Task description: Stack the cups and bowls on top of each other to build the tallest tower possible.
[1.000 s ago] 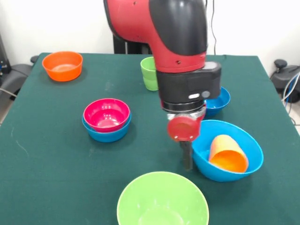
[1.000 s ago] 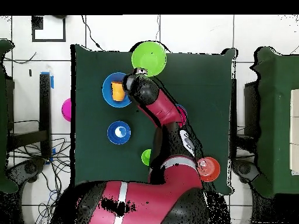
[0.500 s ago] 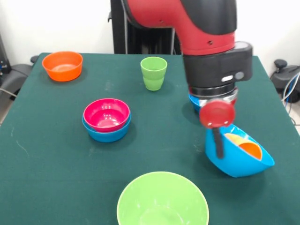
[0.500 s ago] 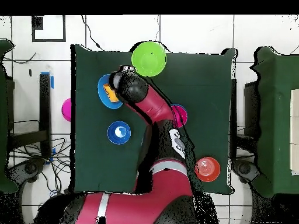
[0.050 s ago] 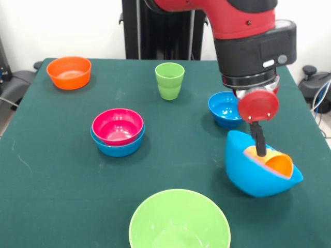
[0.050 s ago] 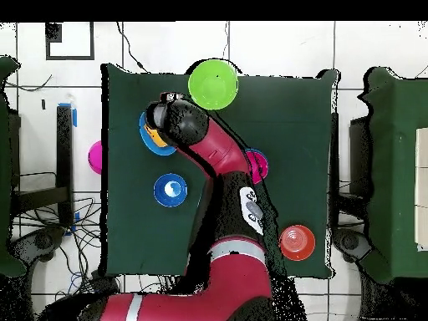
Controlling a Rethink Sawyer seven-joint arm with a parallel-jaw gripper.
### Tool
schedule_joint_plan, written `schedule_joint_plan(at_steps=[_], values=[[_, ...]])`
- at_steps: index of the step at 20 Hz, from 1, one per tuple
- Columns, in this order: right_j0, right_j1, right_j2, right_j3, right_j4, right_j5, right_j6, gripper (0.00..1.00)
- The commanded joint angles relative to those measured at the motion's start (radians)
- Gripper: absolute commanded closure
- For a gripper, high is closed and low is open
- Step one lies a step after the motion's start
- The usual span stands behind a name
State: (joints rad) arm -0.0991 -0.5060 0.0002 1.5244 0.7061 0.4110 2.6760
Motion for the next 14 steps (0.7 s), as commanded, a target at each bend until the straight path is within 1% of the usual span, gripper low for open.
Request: schedule_joint_plan(at_steps=[1,3,5,8,12,14], values=[[-0.028,0.011,0.014,0.032,-0.029,0.093,0.105,0.0],[-0.03,0.011,0.005,0.024,-0.035,0.109,0.104,0.0],[-0.046,0.017,0.016,0.029,-0.035,0.096,0.085,0.0],[-0.05,0.016,0.024,0.033,-0.033,0.093,0.082,0.0],[-0.069,0.03,0.067,0.037,-0.015,0.05,0.068,0.0],[-0.089,0.062,0.113,0.025,-0.006,0.002,0.043,0.0]])
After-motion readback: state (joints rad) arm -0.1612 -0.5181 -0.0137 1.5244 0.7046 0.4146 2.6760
